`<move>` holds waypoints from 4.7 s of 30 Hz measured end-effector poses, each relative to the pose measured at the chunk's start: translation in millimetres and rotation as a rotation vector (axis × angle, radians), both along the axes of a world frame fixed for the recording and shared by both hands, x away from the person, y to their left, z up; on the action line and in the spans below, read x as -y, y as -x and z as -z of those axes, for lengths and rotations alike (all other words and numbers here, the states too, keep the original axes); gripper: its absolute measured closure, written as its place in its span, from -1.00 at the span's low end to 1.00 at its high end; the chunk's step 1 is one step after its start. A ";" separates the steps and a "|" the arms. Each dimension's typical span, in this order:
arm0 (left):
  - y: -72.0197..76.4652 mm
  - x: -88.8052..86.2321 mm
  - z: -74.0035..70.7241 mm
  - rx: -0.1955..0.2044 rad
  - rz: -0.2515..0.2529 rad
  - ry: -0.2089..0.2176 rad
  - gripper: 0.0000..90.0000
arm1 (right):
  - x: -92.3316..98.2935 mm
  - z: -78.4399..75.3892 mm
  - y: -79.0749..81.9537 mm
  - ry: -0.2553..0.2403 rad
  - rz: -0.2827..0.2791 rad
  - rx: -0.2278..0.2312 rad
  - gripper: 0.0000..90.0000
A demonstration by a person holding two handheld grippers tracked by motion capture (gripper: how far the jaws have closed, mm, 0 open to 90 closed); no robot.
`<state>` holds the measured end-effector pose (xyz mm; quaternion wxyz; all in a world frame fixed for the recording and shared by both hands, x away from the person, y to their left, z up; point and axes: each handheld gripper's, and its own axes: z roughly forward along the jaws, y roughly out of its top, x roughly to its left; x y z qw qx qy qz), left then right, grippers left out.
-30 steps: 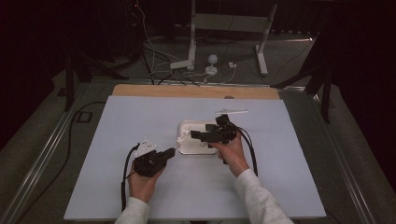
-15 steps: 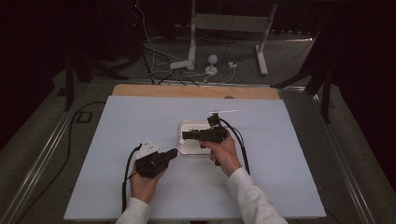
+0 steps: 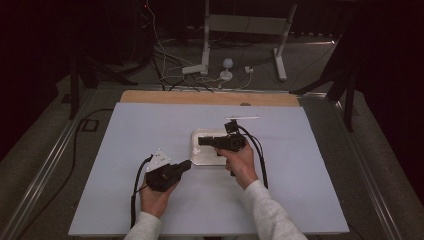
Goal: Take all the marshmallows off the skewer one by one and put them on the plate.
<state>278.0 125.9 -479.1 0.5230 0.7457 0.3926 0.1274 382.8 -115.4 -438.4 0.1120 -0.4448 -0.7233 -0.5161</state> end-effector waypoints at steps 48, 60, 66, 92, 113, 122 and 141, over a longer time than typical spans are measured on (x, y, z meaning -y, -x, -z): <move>-4.8 -13.9 4.1 -0.052 -0.078 0.023 0.99 | 36.3 32.1 2.7 0.353 0.092 0.107 -0.62; -3.9 -10.8 1.8 -0.040 -0.068 0.029 0.99 | 12.4 9.5 13.8 0.192 -0.016 0.117 -0.58; -3.5 -8.4 1.2 -0.037 -0.056 0.030 0.99 | -1.5 7.6 16.5 0.142 -0.076 0.117 -0.10; 1.4 -1.2 -3.2 0.012 -0.036 0.019 1.00 | -17.4 10.2 13.5 -0.018 -0.071 -0.034 0.71; 3.3 -1.8 -4.1 0.028 -0.030 -0.014 1.00 | -11.3 1.1 12.5 -0.043 0.018 0.011 0.76; 4.7 -0.2 -4.0 0.037 -0.030 -0.044 1.00 | -9.5 0.5 11.3 -0.041 0.052 0.027 0.76; 7.4 3.9 -5.8 0.055 -0.010 -0.110 1.00 | -2.5 1.0 9.4 -0.067 0.124 0.045 0.80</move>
